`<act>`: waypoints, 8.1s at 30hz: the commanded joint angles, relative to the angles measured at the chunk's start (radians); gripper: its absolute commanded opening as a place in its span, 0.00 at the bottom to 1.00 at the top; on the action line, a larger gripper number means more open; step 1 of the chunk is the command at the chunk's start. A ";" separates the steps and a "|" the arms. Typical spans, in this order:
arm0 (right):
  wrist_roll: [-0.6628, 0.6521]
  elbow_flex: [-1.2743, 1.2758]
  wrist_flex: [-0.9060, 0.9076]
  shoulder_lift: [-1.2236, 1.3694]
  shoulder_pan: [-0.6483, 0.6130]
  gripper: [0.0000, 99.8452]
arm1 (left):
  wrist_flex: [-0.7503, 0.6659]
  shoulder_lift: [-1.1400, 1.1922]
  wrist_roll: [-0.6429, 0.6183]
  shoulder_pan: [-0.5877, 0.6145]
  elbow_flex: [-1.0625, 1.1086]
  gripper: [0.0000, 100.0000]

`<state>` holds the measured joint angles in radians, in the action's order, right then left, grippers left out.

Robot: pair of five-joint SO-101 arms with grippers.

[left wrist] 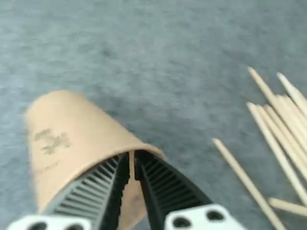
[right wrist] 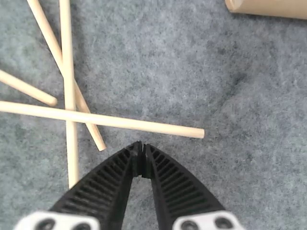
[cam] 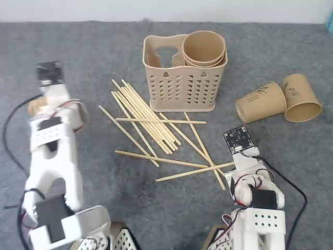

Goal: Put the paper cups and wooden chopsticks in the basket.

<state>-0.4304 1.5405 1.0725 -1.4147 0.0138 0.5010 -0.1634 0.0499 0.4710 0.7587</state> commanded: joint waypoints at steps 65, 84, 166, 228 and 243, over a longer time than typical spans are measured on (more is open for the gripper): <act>0.005 -0.008 -0.005 -0.021 -0.001 0.01 | 0.400 0.292 0.009 0.160 -0.650 0.23; 0.005 -0.008 -0.005 -0.021 0.001 0.01 | 0.367 0.189 0.002 0.112 -0.492 0.02; -0.037 -0.008 -0.007 -0.021 -0.001 0.01 | 0.947 -0.618 -0.189 -0.836 -0.716 0.27; 0.083 -2.909 0.529 2.347 0.285 0.01 | 0.442 -1.614 0.031 -0.327 0.929 0.03; 0.089 -3.093 0.730 2.536 0.223 0.01 | 0.414 -1.611 0.031 -0.327 0.929 0.03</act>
<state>-0.3567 -1.5159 1.7522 1.1523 0.2762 0.9429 -1.7576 0.0729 0.1396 1.6916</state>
